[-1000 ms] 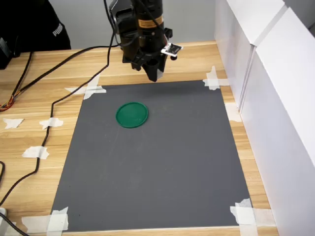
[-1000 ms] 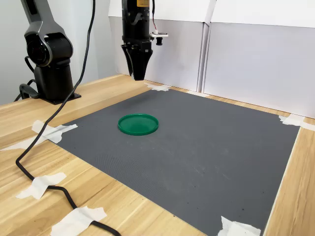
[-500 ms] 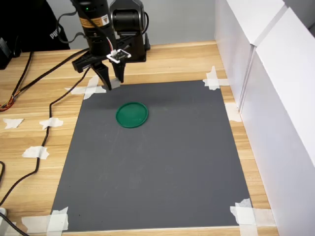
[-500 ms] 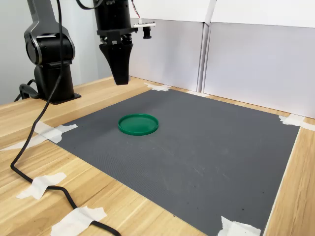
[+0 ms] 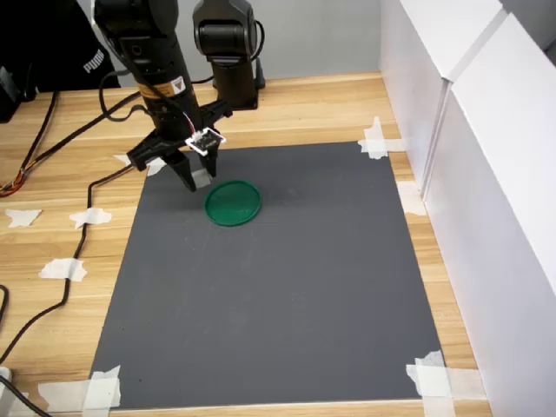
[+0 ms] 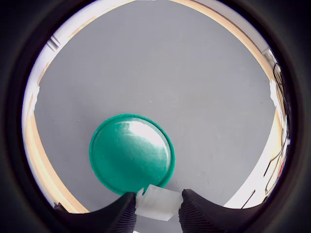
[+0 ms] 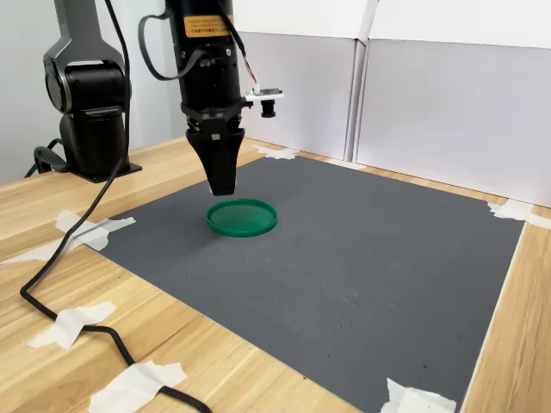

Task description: Grasp a white terminal and put it on the green lid.

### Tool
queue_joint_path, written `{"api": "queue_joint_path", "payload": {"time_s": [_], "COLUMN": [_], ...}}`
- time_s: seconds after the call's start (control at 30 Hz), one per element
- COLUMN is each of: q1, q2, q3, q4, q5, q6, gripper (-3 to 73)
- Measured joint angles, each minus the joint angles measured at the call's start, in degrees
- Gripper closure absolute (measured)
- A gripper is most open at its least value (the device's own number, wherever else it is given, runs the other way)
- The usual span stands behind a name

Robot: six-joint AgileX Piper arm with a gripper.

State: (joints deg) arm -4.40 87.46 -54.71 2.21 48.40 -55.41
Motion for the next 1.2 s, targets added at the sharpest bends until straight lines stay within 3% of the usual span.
{"api": "queue_joint_path", "payload": {"time_s": [0.23, 0.53, 1.0, 1.2], "q1": [4.3, 5.1, 5.2, 5.2], "q2": [1.2, 3.1, 3.1, 3.1], "q3": [0.2, 4.9, 5.0, 5.0], "q4": [-0.2, -3.5, -2.2, -1.9], "q5": [-0.9, -6.2, -7.6, -7.2], "q6": [-0.1, -0.1, -1.5, -1.6], "gripper": [34.9, 34.9, 34.9, 22.5]}}
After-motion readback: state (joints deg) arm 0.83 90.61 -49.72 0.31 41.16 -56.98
